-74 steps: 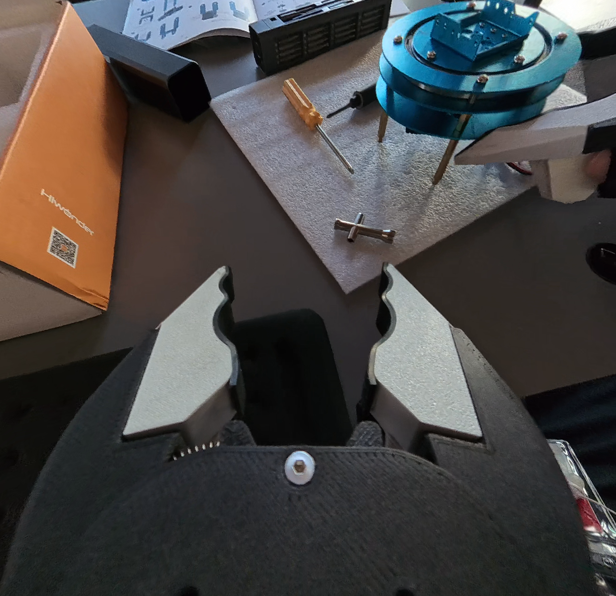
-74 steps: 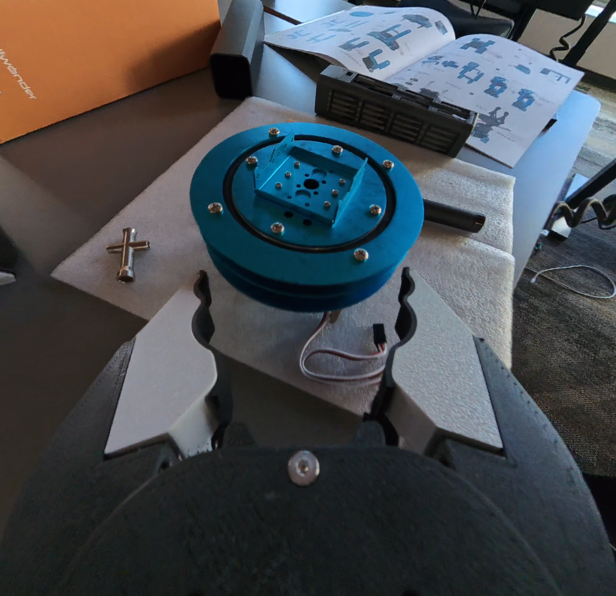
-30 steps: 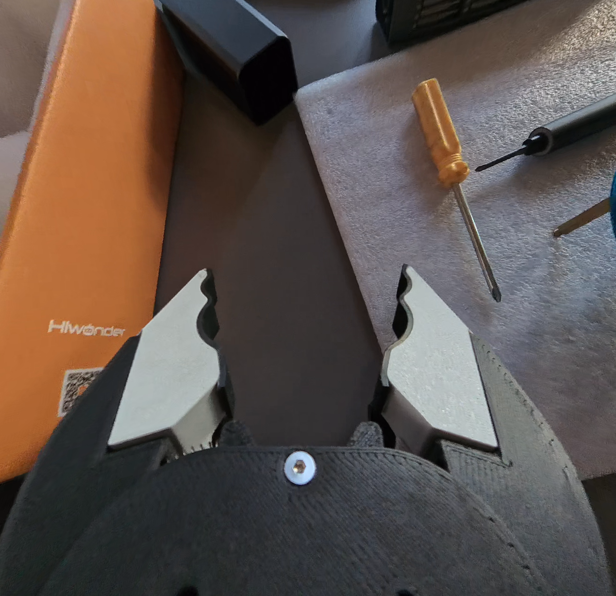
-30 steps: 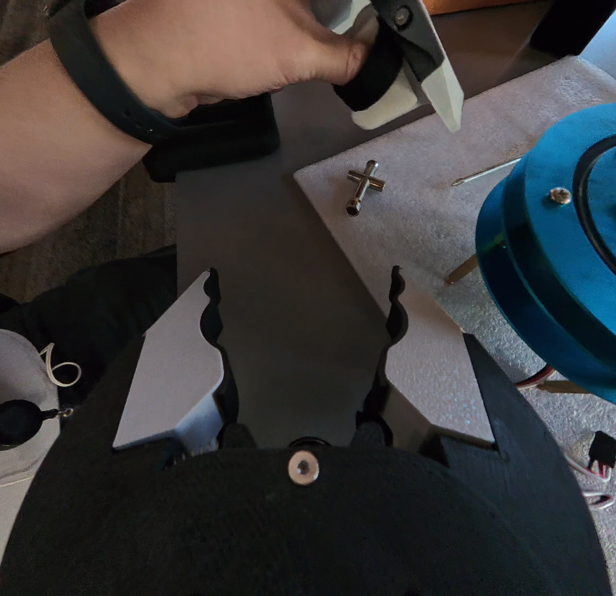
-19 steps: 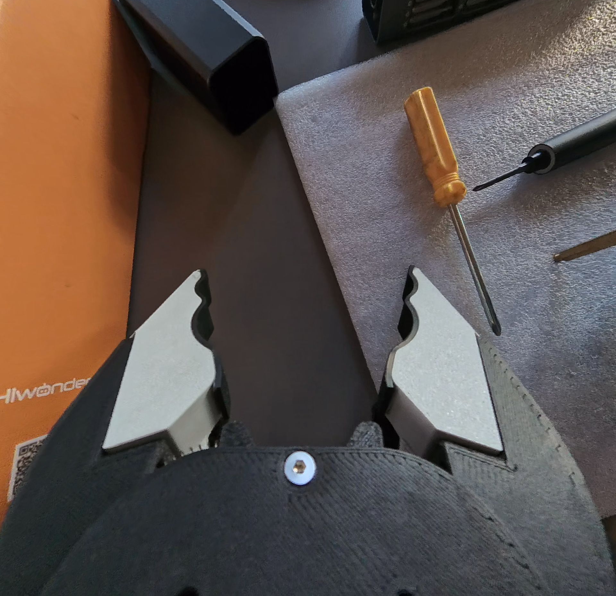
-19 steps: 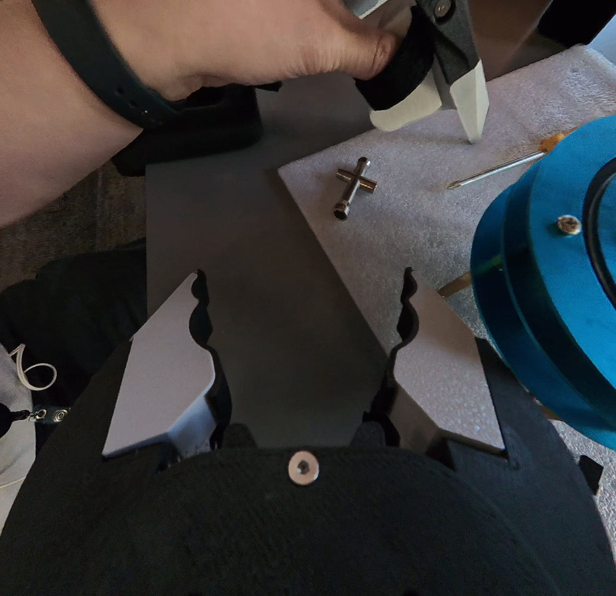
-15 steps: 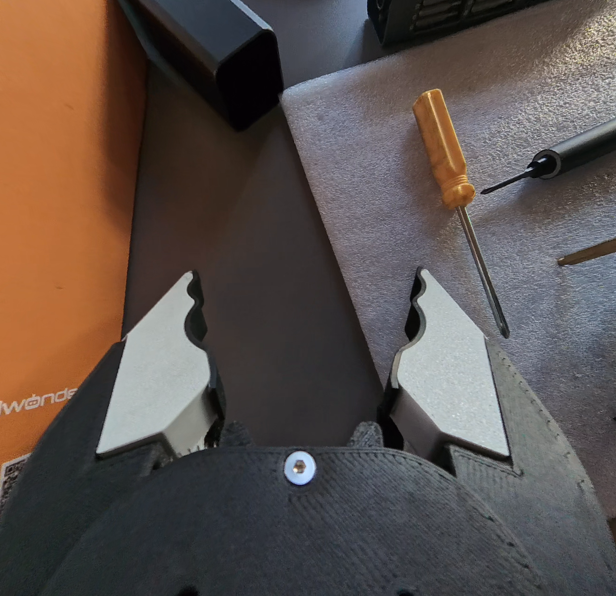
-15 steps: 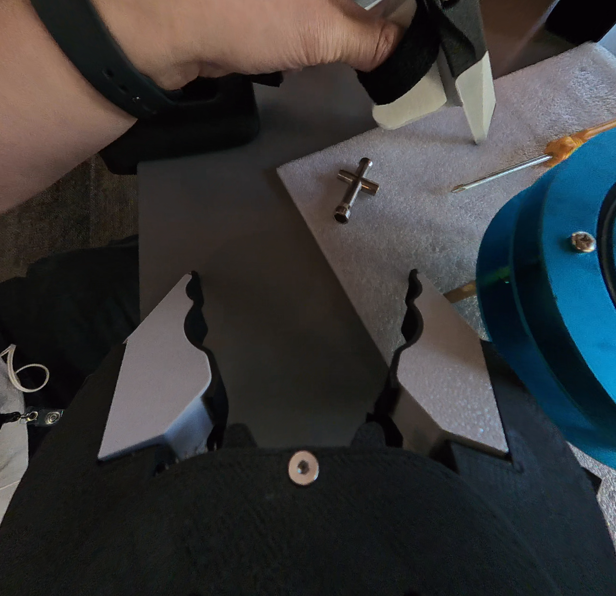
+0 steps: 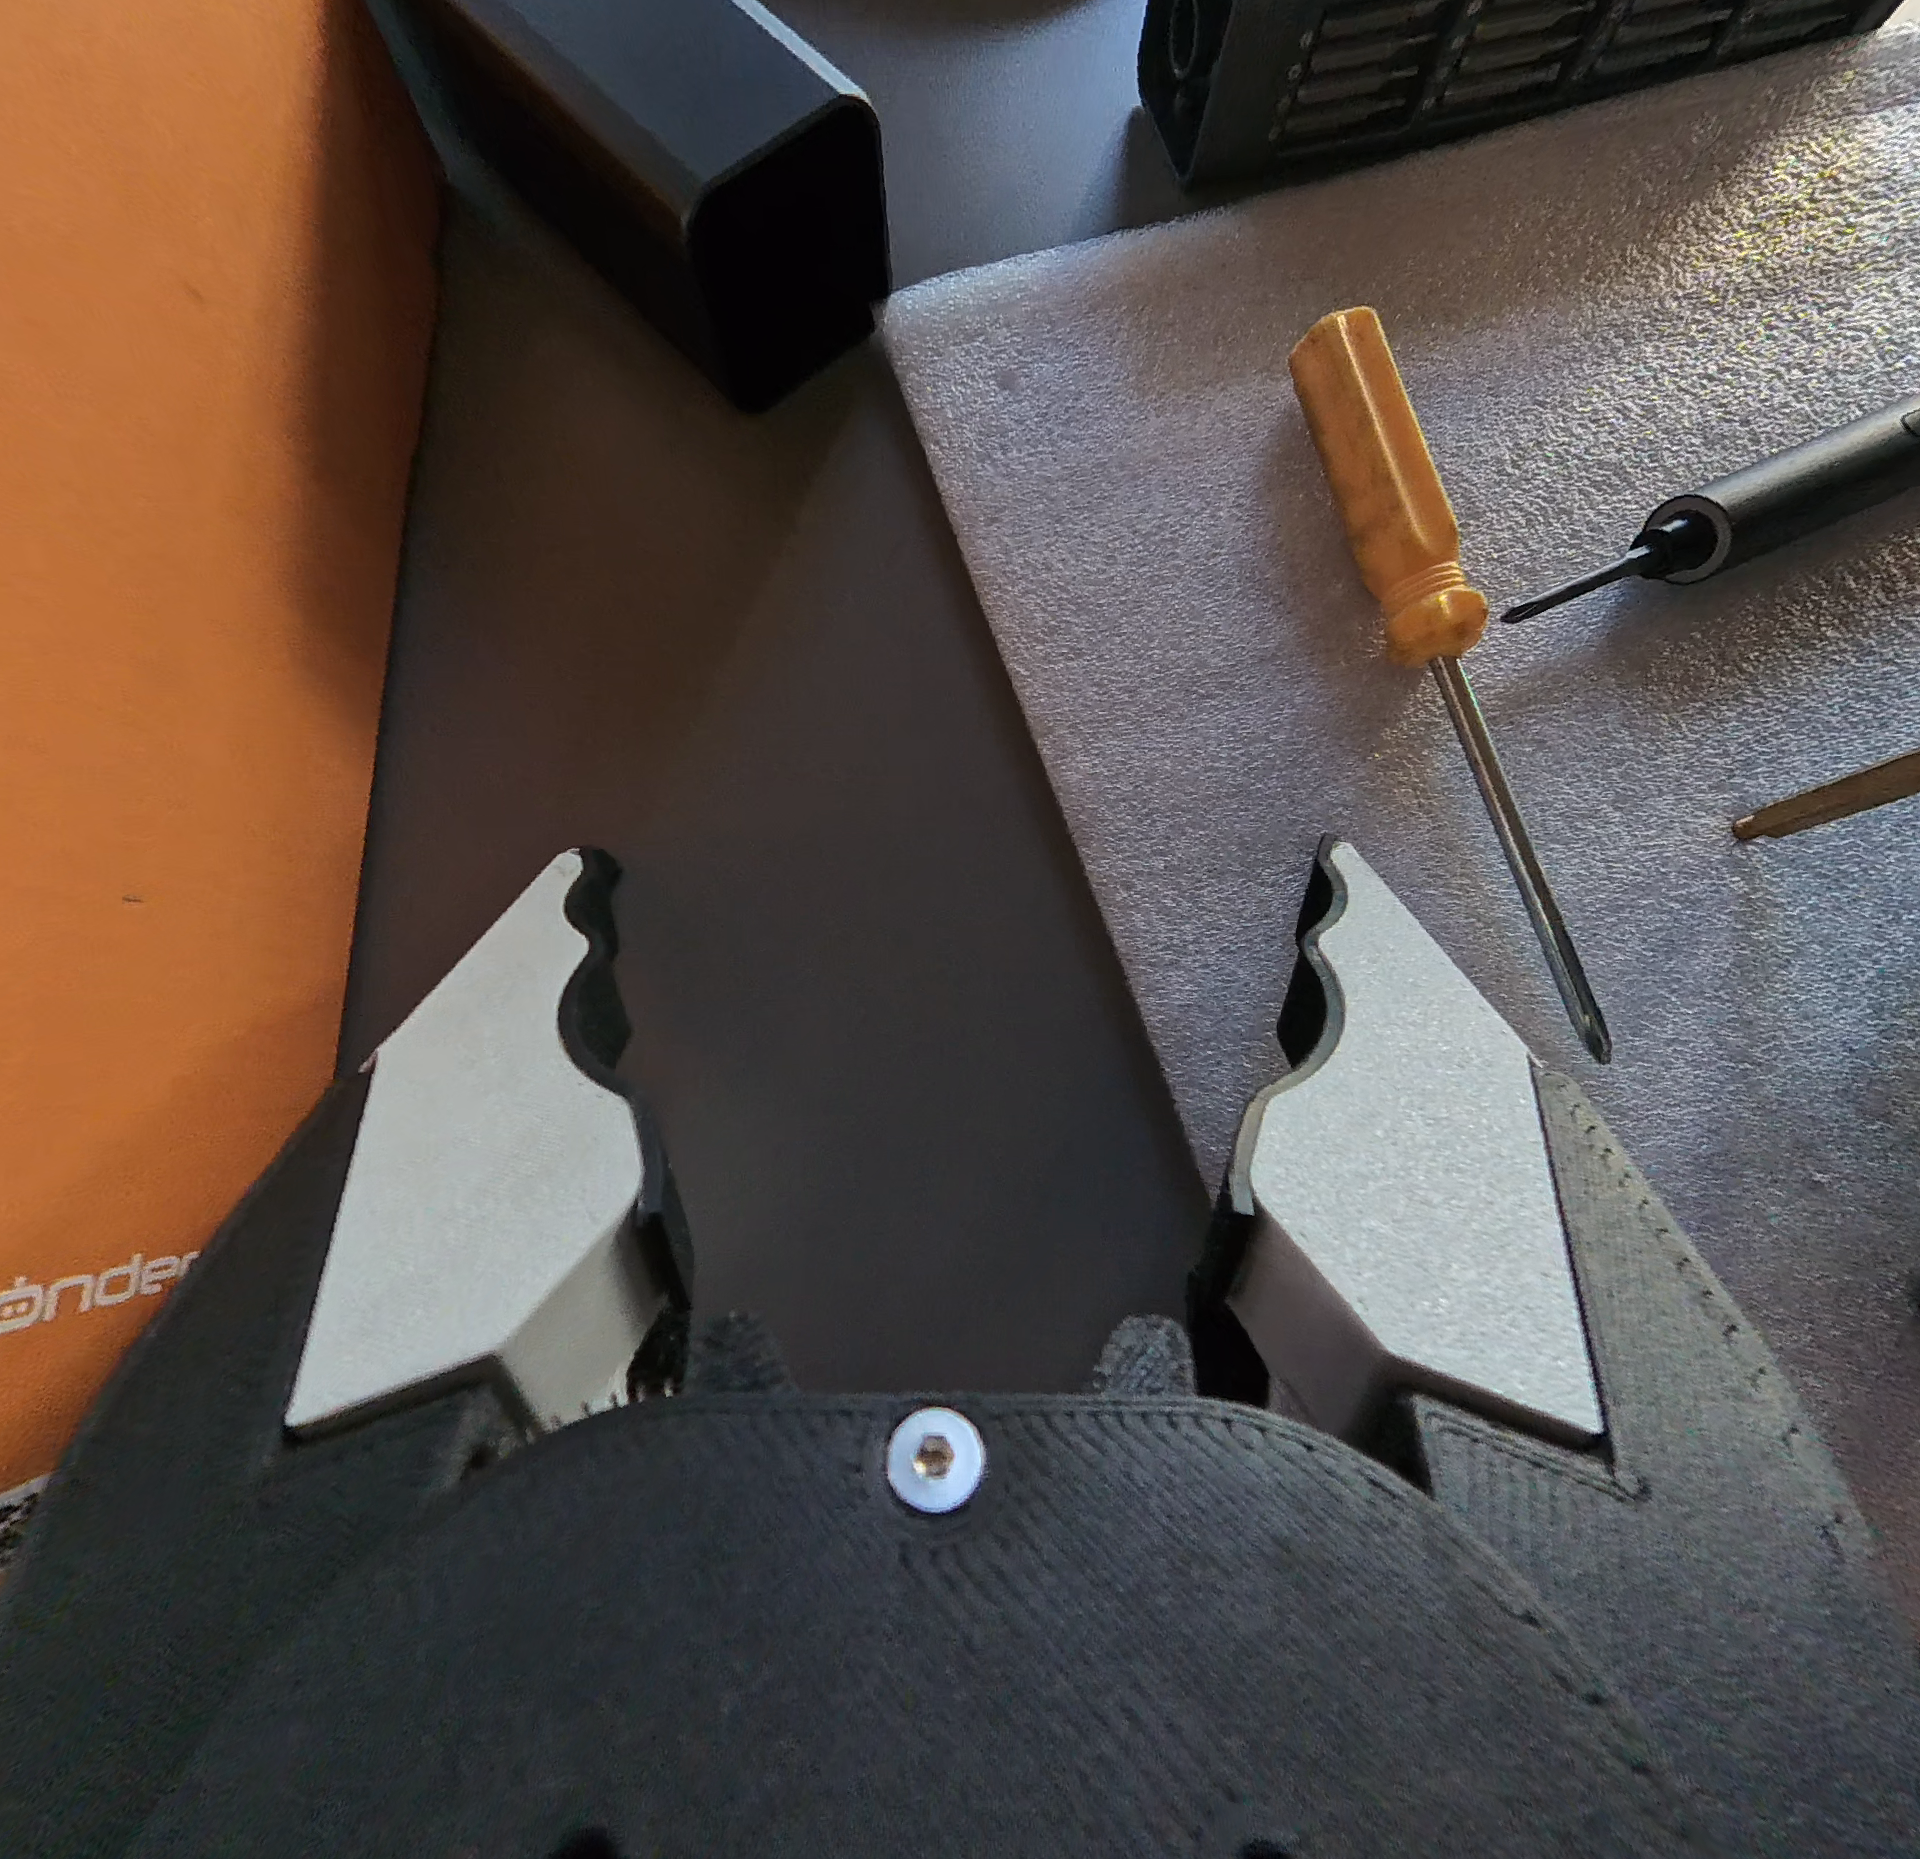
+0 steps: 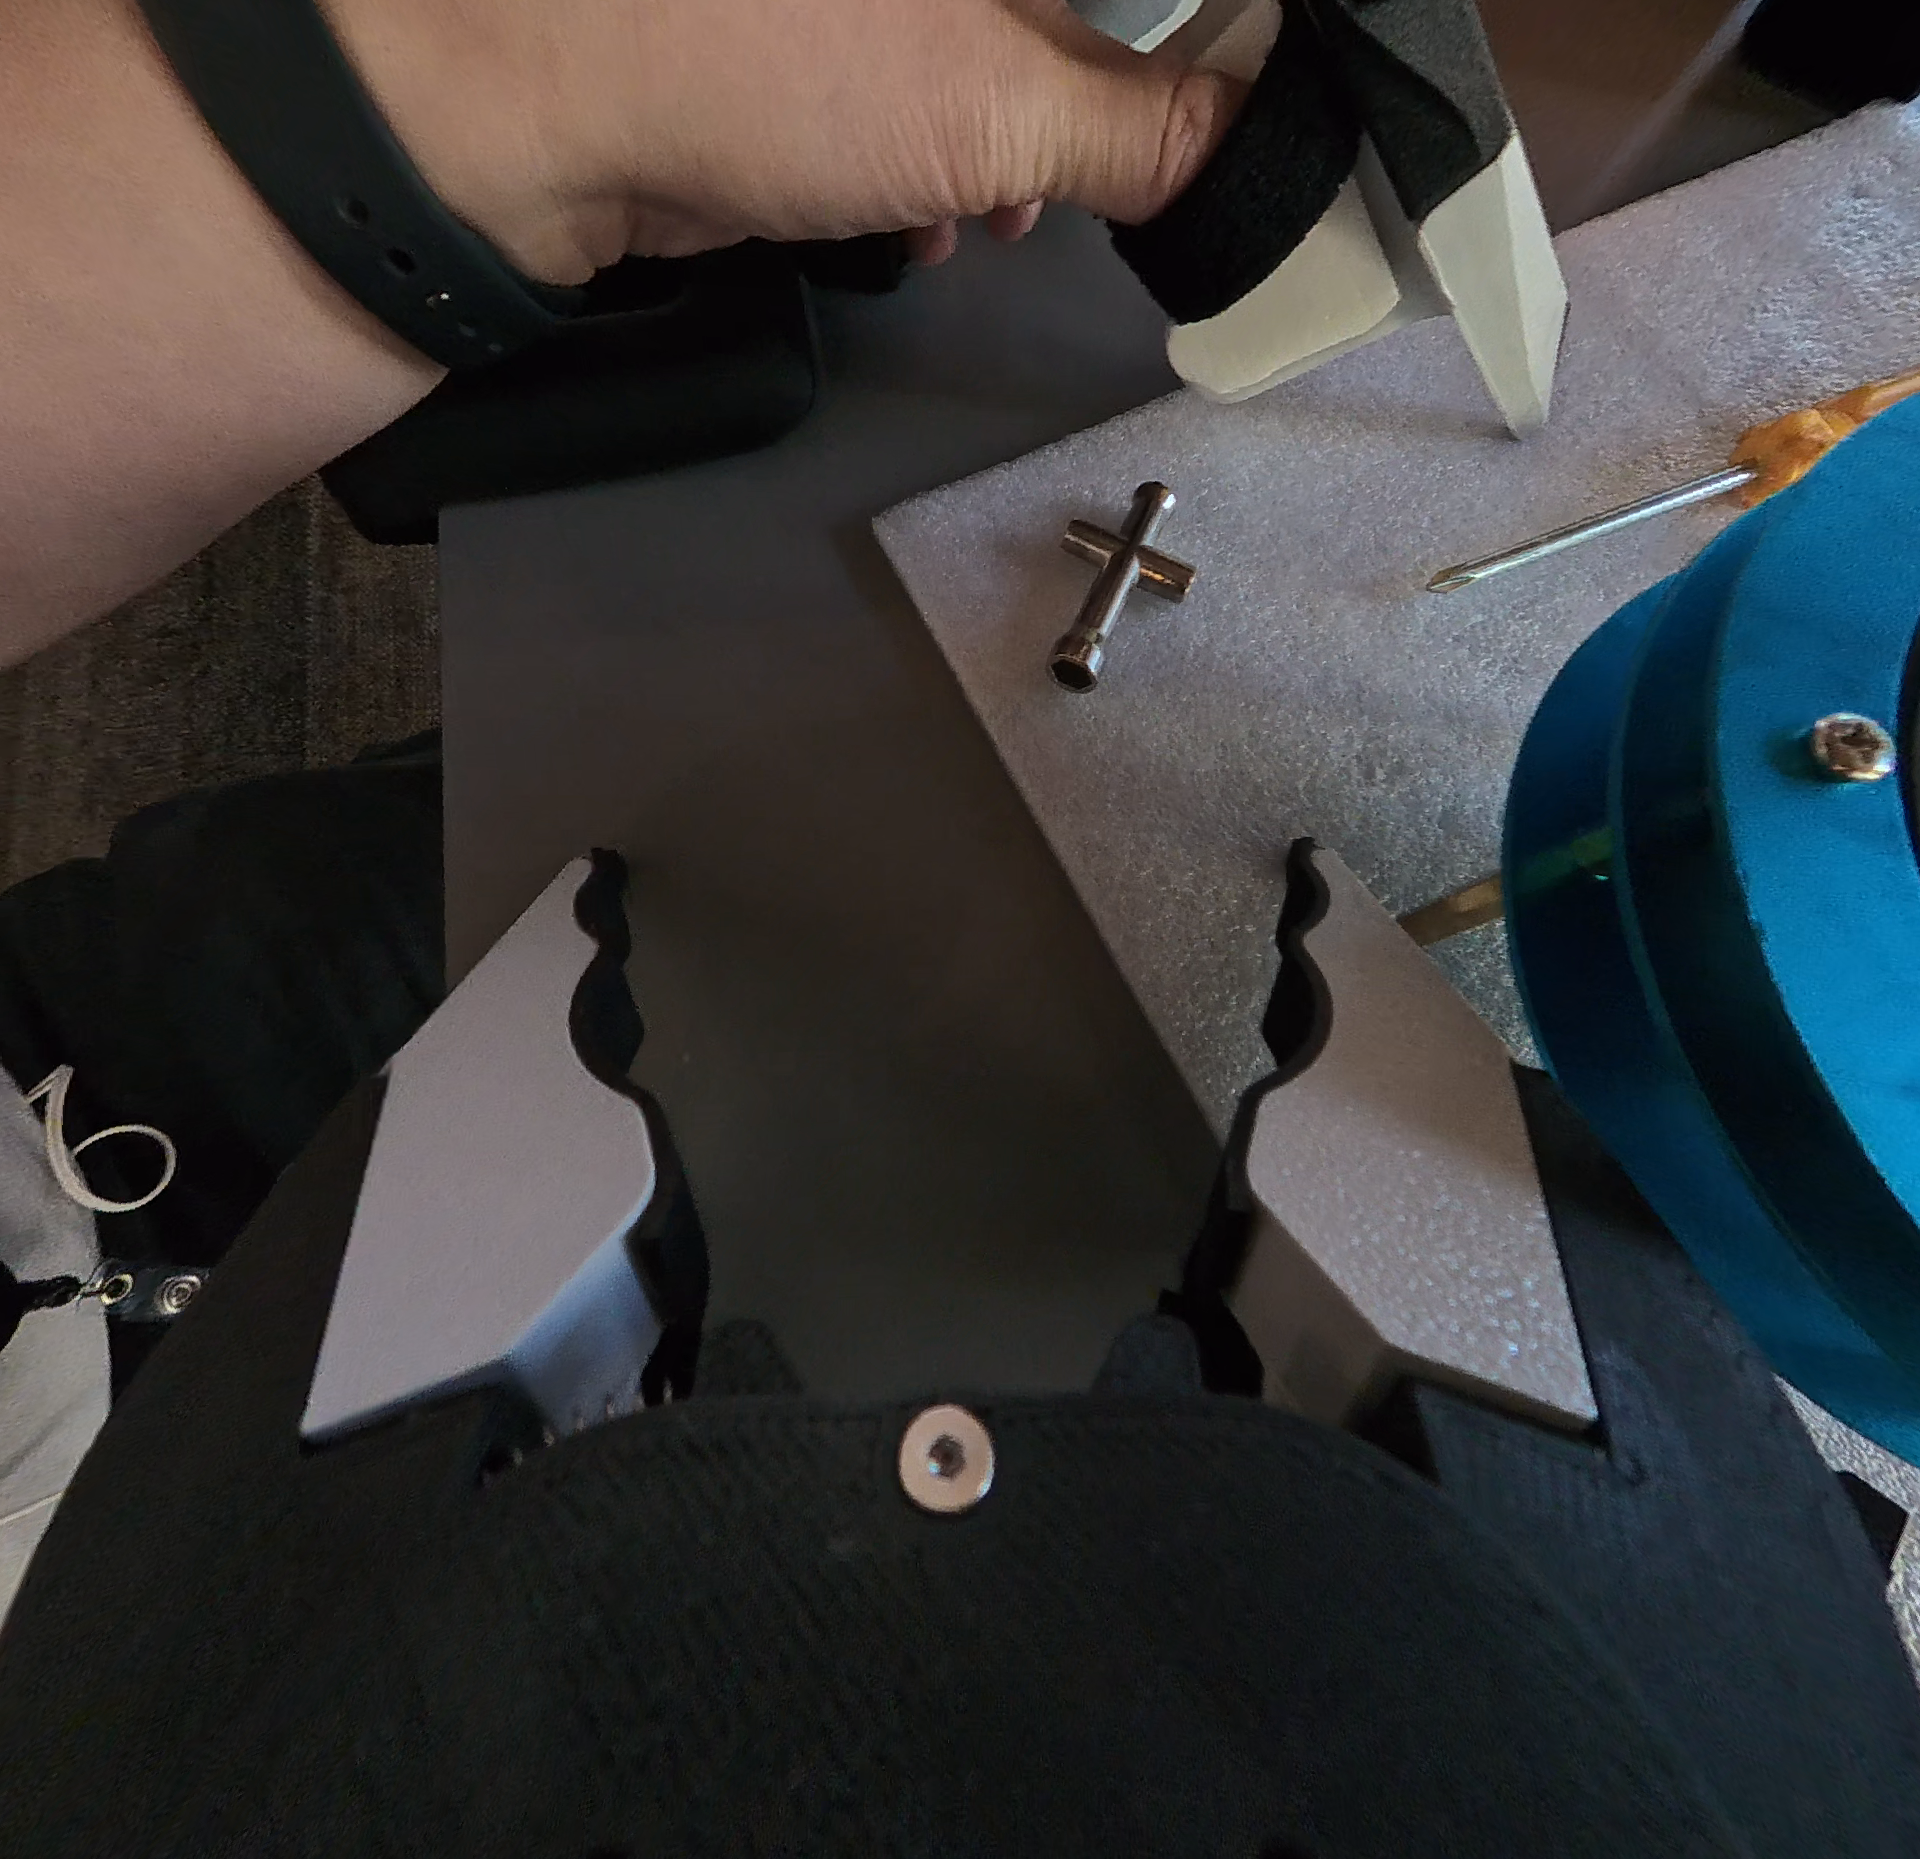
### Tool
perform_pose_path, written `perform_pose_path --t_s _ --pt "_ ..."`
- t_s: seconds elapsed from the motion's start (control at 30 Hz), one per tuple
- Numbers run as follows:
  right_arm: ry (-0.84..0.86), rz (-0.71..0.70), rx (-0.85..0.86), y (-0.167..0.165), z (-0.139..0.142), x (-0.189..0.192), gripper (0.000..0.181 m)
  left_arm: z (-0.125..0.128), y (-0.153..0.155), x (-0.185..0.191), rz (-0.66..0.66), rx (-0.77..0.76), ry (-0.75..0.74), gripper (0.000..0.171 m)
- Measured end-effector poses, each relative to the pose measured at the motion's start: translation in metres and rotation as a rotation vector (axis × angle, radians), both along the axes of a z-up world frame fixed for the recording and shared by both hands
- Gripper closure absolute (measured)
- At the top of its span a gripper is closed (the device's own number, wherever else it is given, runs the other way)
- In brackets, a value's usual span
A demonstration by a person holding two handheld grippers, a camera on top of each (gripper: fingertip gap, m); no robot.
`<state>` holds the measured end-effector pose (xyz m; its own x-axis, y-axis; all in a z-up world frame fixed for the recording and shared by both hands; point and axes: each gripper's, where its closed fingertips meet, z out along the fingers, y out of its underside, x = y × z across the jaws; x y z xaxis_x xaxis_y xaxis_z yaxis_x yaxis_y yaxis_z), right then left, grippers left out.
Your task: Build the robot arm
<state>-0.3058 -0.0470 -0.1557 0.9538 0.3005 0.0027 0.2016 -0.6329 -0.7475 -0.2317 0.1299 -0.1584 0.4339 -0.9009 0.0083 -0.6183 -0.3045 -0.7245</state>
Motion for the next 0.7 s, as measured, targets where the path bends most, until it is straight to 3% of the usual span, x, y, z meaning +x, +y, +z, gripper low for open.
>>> perform_pose_path --t_s 0.23,0.7 --pt "0.003 0.02 -0.007 -0.0015 -0.0009 -0.0034 0.051 0.0 0.0002 -0.0002 -0.002 0.0 -0.001 0.042" --pt "-0.001 0.004 -0.002 -0.0018 -0.0004 -0.001 0.053 -0.0005 0.0005 -0.0008 0.0 0.003 0.003 0.041"
